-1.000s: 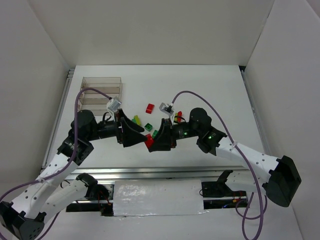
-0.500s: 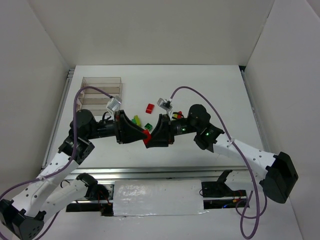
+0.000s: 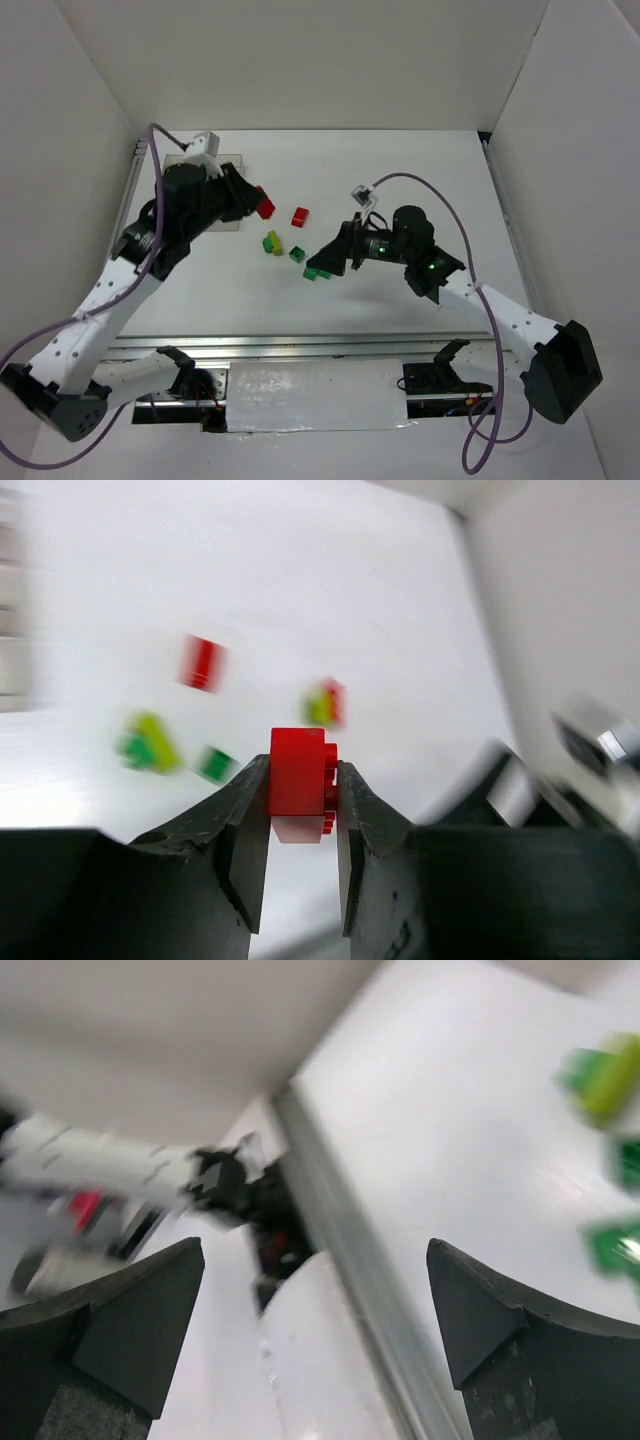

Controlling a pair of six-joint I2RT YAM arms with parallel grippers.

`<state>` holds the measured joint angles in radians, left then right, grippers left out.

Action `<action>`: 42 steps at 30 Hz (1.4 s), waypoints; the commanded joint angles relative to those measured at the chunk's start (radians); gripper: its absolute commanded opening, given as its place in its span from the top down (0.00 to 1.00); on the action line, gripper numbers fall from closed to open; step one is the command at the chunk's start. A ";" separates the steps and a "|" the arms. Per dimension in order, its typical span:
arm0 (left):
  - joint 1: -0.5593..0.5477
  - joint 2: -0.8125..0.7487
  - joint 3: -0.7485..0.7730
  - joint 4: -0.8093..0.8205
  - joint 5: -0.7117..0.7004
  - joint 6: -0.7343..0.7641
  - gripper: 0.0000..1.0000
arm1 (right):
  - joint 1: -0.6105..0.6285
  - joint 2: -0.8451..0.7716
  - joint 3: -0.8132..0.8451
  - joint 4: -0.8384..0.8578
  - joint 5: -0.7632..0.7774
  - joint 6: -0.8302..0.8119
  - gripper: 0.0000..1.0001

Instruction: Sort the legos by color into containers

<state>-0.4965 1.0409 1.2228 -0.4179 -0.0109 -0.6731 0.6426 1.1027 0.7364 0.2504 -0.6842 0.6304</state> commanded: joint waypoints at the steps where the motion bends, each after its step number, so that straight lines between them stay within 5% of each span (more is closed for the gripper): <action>1: 0.158 0.163 0.105 -0.174 -0.460 -0.063 1.00 | -0.060 -0.076 -0.034 -0.216 0.275 -0.008 0.00; 6: 0.366 0.506 0.275 0.011 -0.441 -0.102 1.00 | -0.061 -0.148 -0.043 -0.299 0.287 -0.034 0.00; 13: 0.430 1.017 0.696 0.117 -0.498 0.071 1.00 | -0.029 -0.237 -0.077 -0.338 0.247 -0.044 0.00; 16: 0.450 1.106 0.787 0.129 -0.497 0.110 1.00 | -0.023 -0.271 -0.083 -0.367 0.259 -0.061 0.00; 22: 0.475 1.125 0.715 0.260 -0.440 0.129 0.79 | -0.021 -0.245 -0.017 -0.439 0.245 -0.130 0.00; 25: 0.477 1.145 0.718 0.274 -0.429 0.141 0.41 | -0.024 -0.228 0.024 -0.467 0.227 -0.153 0.00; 28: 0.477 1.153 0.709 0.278 -0.437 0.126 0.25 | -0.023 -0.234 0.040 -0.476 0.213 -0.163 0.00; 37: 0.460 1.085 0.603 0.324 -0.411 0.113 0.16 | -0.023 -0.236 0.037 -0.499 0.245 -0.182 0.00; 39: 0.422 1.039 0.571 0.409 -0.267 0.216 0.13 | -0.021 -0.237 0.037 -0.500 0.268 -0.179 0.00; 42: 0.278 1.056 0.616 0.378 -0.248 0.374 0.06 | -0.024 -0.250 0.043 -0.503 0.302 -0.167 0.00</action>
<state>-0.0776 2.1582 1.7958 -0.1158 -0.3557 -0.4610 0.6128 0.8700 0.7277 -0.2489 -0.4229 0.4736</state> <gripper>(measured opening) 0.935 0.994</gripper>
